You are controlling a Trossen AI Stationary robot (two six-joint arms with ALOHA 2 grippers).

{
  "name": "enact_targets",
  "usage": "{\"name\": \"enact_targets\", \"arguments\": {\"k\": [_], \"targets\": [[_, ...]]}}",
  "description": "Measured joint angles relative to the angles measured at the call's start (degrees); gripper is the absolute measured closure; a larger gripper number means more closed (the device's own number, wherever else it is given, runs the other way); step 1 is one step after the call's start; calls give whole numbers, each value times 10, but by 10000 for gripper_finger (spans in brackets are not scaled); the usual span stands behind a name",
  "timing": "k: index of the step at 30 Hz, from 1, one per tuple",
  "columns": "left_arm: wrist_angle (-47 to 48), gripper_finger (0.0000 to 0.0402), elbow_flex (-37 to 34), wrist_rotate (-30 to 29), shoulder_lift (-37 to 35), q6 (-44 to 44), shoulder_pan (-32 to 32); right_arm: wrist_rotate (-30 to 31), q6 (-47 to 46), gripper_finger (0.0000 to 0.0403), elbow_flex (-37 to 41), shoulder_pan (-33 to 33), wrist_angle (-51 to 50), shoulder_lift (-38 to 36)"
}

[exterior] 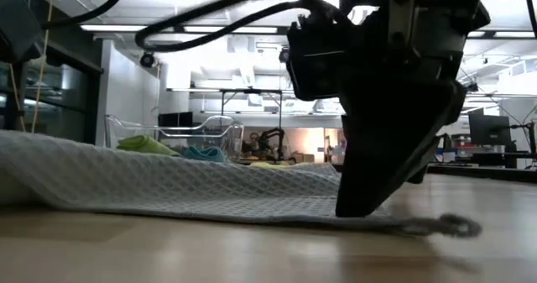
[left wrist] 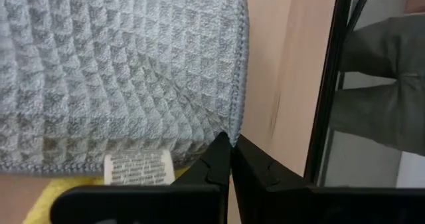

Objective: Fold microfiber towels
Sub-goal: Fold the gray towel

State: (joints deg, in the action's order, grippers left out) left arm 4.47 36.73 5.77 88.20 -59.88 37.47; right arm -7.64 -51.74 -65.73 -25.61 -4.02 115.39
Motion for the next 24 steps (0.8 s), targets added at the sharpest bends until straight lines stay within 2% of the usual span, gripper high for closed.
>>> {"name": "enact_targets", "arguments": {"k": [7,15,24], "targets": [[-15,401,0,28,0,0,0,-59,-14,403,0,-35,-56,-10],[-42,401,0,23,0,3,-4,-66,-62,403,1,-67,-90,-23],[-69,401,0,19,0,9,-5,-94,-63,403,2,-80,-110,-25]]}}
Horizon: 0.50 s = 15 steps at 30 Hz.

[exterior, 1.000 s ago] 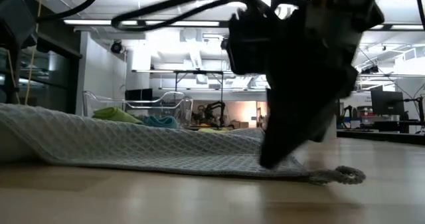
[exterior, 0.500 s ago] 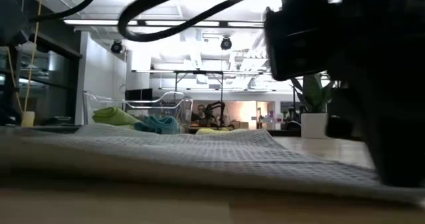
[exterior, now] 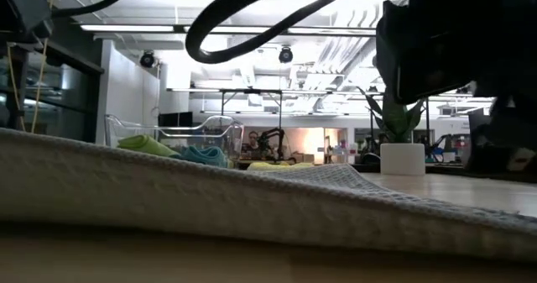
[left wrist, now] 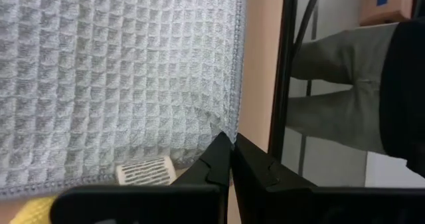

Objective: Fold microfiber towels
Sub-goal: Fold the gray towel

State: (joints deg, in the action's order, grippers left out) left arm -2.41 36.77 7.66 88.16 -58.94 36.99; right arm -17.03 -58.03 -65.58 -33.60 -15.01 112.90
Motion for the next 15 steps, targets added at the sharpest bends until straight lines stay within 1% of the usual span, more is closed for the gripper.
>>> {"name": "enact_targets", "arguments": {"k": [4,7,10,15], "targets": [[-12,400,0,0,0,1,0,-10,3,403,0,-2,-5,-1],[-11,388,0,6,0,10,1,-16,5,403,0,-2,-10,-1],[-11,359,-1,19,0,12,2,-20,5,403,1,-2,-11,-2],[-11,292,-1,53,0,15,-3,-30,15,403,1,-2,-10,-2]]}}
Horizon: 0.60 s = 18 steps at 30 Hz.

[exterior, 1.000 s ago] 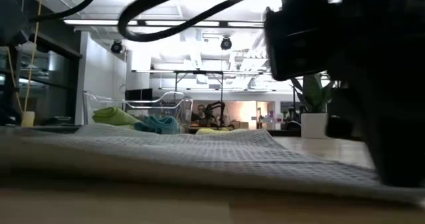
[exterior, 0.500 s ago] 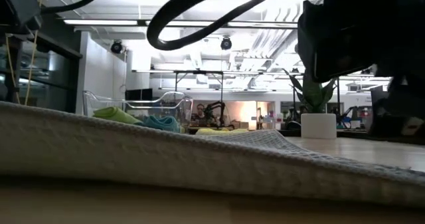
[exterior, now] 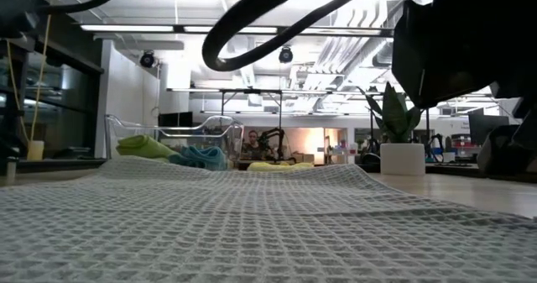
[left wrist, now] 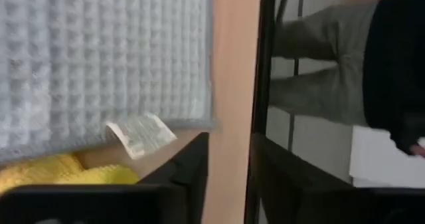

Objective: Fold microfiber towels
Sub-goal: Fold the gray towel

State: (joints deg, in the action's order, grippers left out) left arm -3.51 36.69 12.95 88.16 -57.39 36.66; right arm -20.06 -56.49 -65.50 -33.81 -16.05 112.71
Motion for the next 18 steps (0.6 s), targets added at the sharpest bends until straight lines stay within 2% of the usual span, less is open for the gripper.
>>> {"name": "enact_targets", "arguments": {"k": [4,7,13,18], "targets": [[8,250,0,82,-16,16,-25,-4,19,403,2,0,-26,-15],[35,236,0,91,-47,40,-52,7,53,403,2,3,-65,-49],[126,240,0,4,-138,129,-121,54,117,403,1,20,-160,-136],[198,245,1,-88,-186,180,-167,119,110,403,39,46,-193,-208]]}}
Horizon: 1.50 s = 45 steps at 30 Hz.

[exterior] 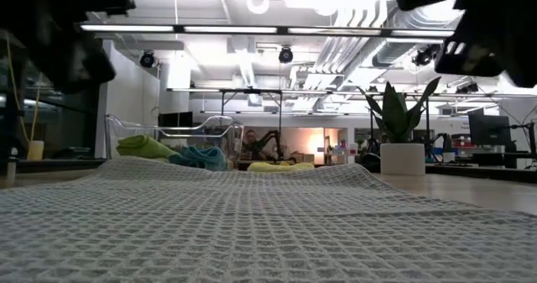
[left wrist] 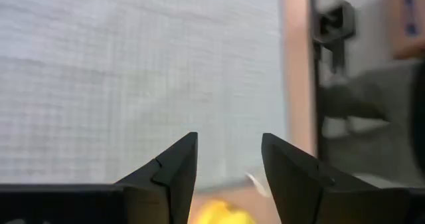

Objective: Fold microfiber towels
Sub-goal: Fold the gray towel

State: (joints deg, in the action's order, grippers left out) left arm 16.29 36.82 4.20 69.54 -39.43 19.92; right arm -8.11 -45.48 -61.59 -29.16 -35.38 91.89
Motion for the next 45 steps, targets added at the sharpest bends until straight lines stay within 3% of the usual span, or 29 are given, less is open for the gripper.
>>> {"name": "enact_targets", "arguments": {"k": [4,8,12,16,23,27,35,45], "targets": [[53,245,-2,-69,-10,21,-19,22,-65,403,104,26,16,-67],[67,245,-22,-123,-10,8,-27,52,-153,403,218,65,114,-147],[4,245,-53,-165,-10,-33,-30,97,-251,403,307,112,229,-206],[-94,245,-94,-185,2,-67,-31,132,-257,403,355,159,292,-215],[-148,245,-109,-229,58,-118,-31,139,-211,403,366,241,340,-153],[-185,245,-109,-215,102,-129,-33,116,-200,403,365,266,410,-99],[-253,245,-106,-179,183,-147,-34,87,-221,403,364,265,548,-17],[-274,245,-107,-176,195,-117,-34,97,-198,403,270,265,563,47]]}}
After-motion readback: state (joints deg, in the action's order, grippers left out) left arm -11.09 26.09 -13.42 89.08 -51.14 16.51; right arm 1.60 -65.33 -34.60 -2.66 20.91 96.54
